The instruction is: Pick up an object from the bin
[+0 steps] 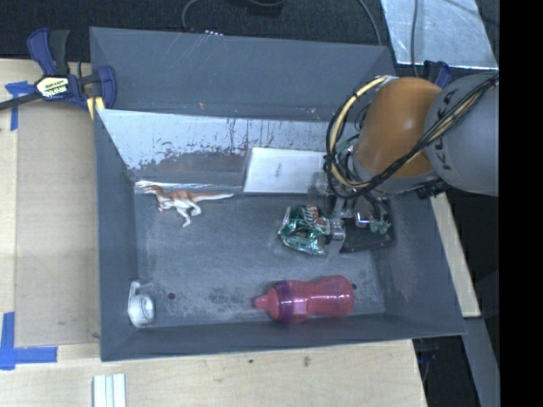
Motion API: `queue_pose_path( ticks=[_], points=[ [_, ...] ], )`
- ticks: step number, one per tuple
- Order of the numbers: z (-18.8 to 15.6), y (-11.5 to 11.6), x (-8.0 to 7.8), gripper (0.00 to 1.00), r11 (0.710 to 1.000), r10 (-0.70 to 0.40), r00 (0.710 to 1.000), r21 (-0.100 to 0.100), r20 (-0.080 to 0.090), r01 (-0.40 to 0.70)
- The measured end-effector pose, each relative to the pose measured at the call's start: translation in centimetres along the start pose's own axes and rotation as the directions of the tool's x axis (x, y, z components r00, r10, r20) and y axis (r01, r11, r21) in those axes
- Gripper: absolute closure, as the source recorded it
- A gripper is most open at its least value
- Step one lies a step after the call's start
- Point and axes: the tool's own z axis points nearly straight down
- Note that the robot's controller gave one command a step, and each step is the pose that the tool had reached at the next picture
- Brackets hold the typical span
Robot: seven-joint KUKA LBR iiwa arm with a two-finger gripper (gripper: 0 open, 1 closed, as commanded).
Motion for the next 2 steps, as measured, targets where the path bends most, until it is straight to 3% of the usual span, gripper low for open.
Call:
queue_pose_path(
  ticks=[1, 2],
  points=[
    [-0.32, 0.34, 0.74, 1.0, 0.98, 0.198, 0.98, -0.003, 0.007, -0.198],
    [-0.52, -0.01, 0.85, 1.0, 0.976, 0.216, 0.976, -0.002, 0.007, -0.216]
  ],
)
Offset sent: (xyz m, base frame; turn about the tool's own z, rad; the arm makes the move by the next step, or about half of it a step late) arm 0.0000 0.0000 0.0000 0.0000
